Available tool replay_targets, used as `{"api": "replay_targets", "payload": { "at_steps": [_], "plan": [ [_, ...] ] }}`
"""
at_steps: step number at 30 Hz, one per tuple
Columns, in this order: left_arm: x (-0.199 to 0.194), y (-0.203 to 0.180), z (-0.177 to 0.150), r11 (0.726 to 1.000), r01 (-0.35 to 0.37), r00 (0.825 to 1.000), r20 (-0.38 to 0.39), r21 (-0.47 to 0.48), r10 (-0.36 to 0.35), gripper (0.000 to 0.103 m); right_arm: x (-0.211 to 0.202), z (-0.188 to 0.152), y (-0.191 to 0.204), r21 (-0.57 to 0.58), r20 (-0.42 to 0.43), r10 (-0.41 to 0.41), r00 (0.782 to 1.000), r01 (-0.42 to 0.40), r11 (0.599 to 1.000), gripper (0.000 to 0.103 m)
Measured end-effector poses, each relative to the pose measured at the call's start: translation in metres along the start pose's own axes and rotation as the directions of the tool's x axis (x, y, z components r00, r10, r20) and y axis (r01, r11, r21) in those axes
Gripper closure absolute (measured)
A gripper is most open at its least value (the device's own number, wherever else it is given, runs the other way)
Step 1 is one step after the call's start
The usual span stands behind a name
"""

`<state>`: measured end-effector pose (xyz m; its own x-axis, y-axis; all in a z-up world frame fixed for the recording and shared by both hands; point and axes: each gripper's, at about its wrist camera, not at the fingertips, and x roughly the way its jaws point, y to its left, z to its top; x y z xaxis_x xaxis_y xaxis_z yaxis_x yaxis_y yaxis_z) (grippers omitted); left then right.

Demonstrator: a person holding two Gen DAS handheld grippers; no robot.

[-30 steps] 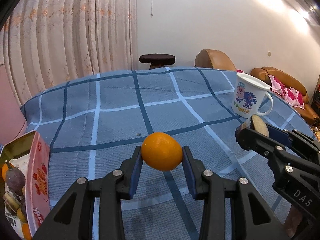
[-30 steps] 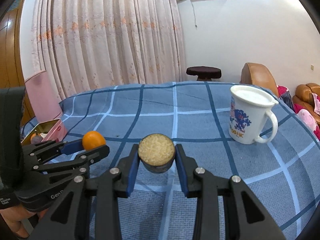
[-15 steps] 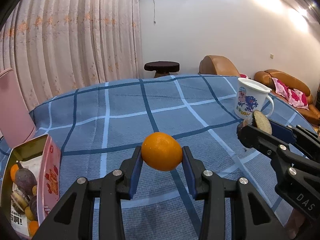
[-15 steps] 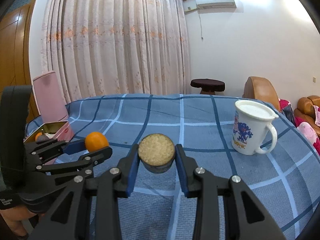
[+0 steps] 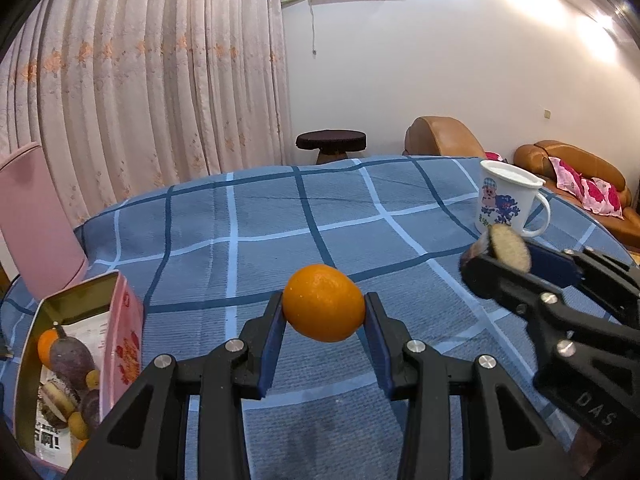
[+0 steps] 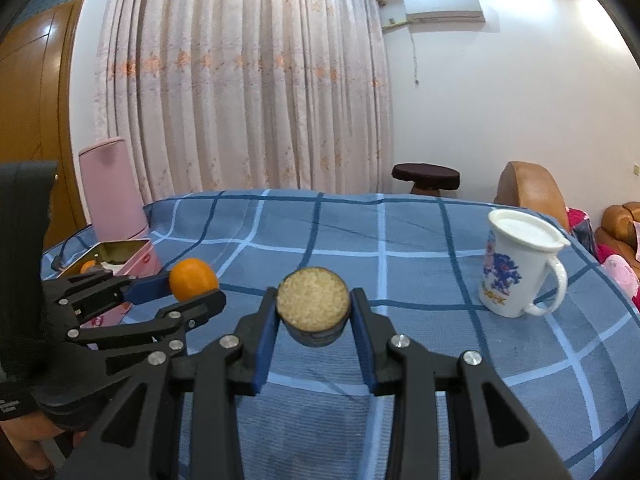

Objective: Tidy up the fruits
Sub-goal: 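Carry the mandarin with the left tool while the right tool carries the cut fruit to the tin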

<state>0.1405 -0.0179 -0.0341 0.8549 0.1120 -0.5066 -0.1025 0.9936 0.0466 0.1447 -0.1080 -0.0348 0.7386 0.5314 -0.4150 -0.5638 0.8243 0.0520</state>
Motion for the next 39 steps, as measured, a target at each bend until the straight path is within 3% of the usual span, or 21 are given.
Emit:
{"api": "replay_targets", "payload": {
  "at_steps": [7, 18, 39],
  "plan": [
    [-0.012, 0.020, 0.000, 1.000, -0.021, 1.000, 0.007, -0.022, 0.021, 0.062, 0.006, 0.009, 0.022, -0.025, -0.002, 0.042, 0.999, -0.042, 0.999, 0.065],
    [-0.042, 0.083, -0.010, 0.987, -0.123, 0.992, -0.009, -0.099, 0.122, 0.062, 0.017, 0.028, 0.080, -0.092, 0.005, 0.145, 0.989, -0.144, 0.985, 0.065],
    [-0.081, 0.167, -0.030, 0.951, -0.253, 0.967, -0.022, -0.180, 0.253, 0.062, 0.034, 0.050, 0.182, -0.190, -0.018, 0.323, 0.946, -0.321, 0.928, 0.065]
  ]
}}
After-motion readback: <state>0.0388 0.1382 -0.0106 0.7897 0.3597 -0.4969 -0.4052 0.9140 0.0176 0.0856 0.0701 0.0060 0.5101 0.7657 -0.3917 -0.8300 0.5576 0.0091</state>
